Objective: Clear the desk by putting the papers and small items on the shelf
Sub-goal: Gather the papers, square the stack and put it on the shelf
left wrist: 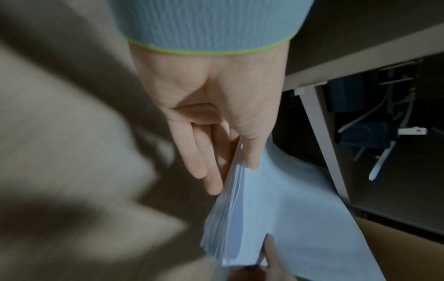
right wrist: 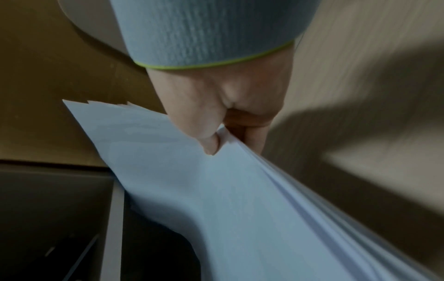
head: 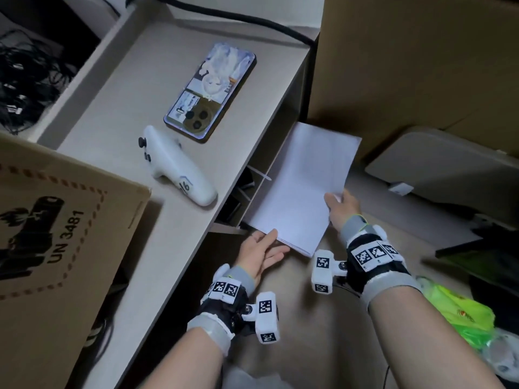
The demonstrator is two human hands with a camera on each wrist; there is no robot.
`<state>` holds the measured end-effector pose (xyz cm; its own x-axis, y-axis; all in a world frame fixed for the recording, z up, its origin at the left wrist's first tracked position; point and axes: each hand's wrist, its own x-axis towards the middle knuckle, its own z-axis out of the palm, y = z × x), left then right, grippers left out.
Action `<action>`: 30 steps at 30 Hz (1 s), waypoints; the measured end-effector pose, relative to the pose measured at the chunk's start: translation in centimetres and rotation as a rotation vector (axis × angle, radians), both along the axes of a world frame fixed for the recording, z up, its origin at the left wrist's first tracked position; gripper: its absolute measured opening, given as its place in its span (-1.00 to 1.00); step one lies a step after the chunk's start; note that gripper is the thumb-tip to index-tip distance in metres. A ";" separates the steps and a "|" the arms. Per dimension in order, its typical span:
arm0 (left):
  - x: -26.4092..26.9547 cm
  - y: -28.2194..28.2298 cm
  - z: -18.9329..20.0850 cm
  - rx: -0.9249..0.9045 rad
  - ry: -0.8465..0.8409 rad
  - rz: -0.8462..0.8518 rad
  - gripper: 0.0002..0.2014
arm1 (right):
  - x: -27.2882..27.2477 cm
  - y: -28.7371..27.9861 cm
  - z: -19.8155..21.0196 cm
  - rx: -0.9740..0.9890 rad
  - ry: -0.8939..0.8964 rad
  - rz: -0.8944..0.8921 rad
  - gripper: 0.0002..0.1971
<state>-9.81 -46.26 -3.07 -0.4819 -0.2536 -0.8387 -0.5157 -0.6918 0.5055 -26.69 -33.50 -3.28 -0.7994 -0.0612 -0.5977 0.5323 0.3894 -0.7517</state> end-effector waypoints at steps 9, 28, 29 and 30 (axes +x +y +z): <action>1.4 -2.1 -0.3 0.030 -0.069 0.065 -0.82 | -0.5 -7.6 -2.3 -0.066 -0.166 0.124 -0.69; 2.2 -3.1 -2.6 0.088 -0.099 0.099 -0.59 | -2.2 -14.3 -3.4 0.169 -0.145 0.275 -0.61; 2.3 -3.2 -2.8 0.081 -0.107 0.105 -0.58 | -1.9 -14.8 -2.5 0.255 -0.091 0.428 -0.60; 2.5 -3.2 -2.9 0.070 -0.110 0.104 -0.58 | -1.7 -15.0 -2.0 0.376 -0.007 0.645 -0.58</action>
<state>-7.30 -49.49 -5.99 -0.3603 -0.2365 -0.9024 -0.4888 -0.7760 0.3986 -28.35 -48.49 -5.25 -0.6695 -0.3075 -0.6761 0.1156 0.8561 -0.5038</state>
